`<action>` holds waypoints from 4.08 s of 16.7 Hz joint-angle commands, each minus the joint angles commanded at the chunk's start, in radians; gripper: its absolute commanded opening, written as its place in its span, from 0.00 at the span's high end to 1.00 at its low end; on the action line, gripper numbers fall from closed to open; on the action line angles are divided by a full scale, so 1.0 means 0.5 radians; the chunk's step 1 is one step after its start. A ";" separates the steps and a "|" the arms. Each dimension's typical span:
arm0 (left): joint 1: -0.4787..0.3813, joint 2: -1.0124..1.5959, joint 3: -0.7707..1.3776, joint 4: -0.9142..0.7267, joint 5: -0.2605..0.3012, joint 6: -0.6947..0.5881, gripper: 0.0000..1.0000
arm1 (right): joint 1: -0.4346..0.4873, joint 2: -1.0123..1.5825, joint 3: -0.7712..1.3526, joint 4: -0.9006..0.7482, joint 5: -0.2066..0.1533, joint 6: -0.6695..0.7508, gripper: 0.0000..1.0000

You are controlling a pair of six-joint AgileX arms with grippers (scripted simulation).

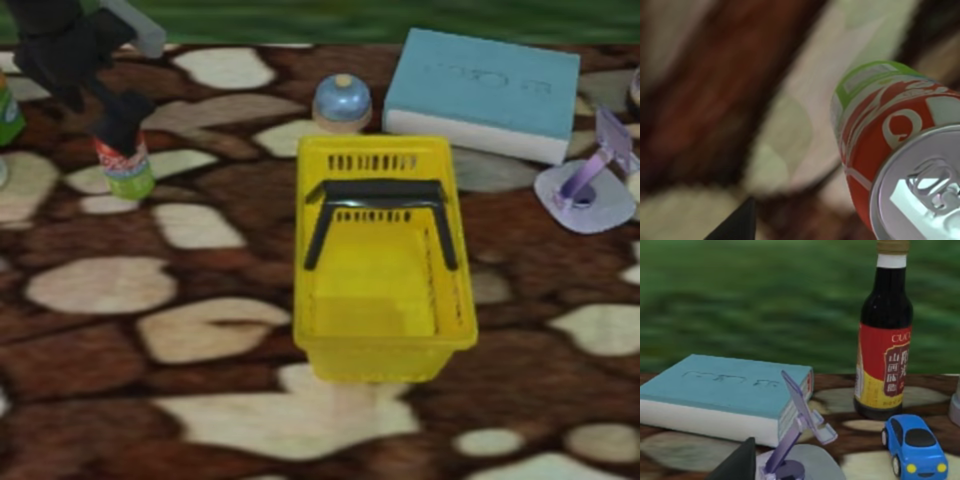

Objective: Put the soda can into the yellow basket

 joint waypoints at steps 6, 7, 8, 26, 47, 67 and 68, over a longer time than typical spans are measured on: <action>-0.004 -0.001 -0.087 0.085 0.000 -0.004 0.00 | 0.000 0.000 0.000 0.000 0.000 0.000 0.00; -0.006 0.000 -0.152 0.153 0.000 -0.006 0.00 | 0.000 0.000 0.000 0.000 0.000 0.000 0.00; -0.008 0.004 -0.224 0.234 0.000 -0.008 0.00 | 0.000 0.000 0.000 0.000 0.000 0.000 0.00; -0.012 0.015 -0.366 0.382 -0.001 -0.012 0.83 | 0.000 0.000 0.000 0.000 0.000 0.000 0.00; -0.114 -0.158 -0.770 1.259 0.578 -0.328 1.00 | 0.000 0.000 0.000 0.000 0.000 0.000 0.00; -0.463 -0.896 -2.227 4.243 2.398 -1.381 1.00 | 0.000 0.000 0.000 0.000 0.000 0.000 0.00; -0.463 -0.896 -2.227 4.243 2.398 -1.381 1.00 | 0.000 0.000 0.000 0.000 0.000 0.000 0.00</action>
